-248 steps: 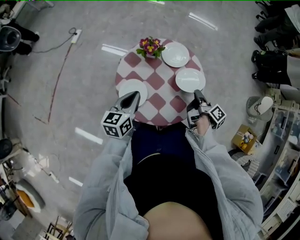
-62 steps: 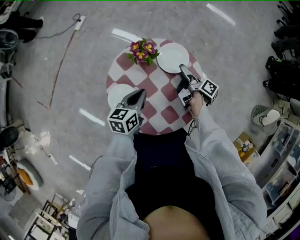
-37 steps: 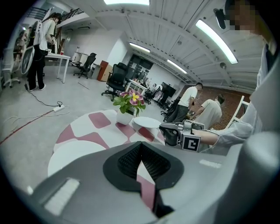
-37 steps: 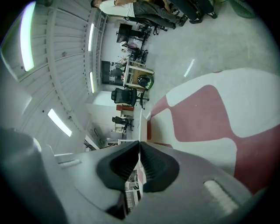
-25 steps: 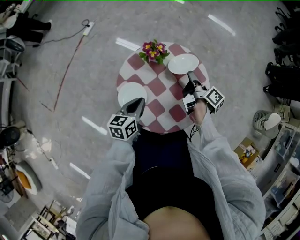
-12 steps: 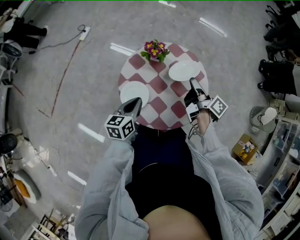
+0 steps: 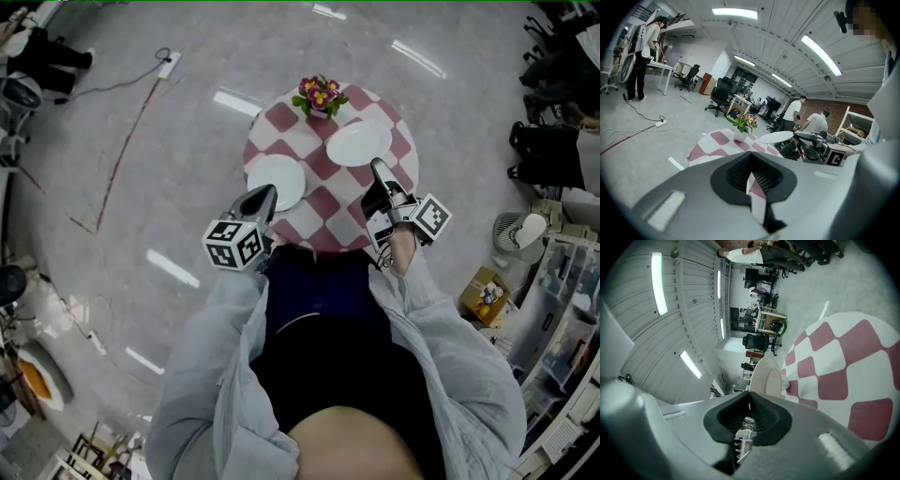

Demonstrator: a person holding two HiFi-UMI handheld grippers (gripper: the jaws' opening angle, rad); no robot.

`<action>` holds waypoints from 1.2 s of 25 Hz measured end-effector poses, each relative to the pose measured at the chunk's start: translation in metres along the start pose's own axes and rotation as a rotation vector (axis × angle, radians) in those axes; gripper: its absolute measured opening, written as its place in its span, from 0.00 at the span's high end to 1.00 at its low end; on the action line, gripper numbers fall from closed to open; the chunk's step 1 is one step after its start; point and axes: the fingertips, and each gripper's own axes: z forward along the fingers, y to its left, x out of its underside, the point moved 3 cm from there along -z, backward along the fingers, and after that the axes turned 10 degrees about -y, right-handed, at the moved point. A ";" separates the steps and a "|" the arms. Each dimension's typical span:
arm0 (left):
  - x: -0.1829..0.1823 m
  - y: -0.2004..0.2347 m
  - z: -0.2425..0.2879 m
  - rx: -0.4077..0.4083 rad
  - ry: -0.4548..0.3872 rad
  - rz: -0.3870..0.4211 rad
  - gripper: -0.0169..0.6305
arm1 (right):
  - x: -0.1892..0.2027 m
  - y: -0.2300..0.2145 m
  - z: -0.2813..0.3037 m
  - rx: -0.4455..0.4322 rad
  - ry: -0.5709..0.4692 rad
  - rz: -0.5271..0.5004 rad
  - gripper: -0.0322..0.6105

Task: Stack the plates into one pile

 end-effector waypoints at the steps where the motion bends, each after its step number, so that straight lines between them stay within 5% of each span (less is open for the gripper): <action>1: 0.000 0.002 -0.003 -0.004 -0.003 -0.001 0.96 | 0.007 0.002 0.000 -0.004 0.015 0.004 0.92; 16: 0.013 0.048 -0.072 -0.185 -0.063 -0.070 0.96 | 0.110 -0.009 0.024 0.003 0.304 0.036 0.92; 30: 0.030 0.070 -0.125 -0.304 -0.085 -0.124 0.96 | 0.164 -0.023 0.033 0.041 0.421 0.070 0.92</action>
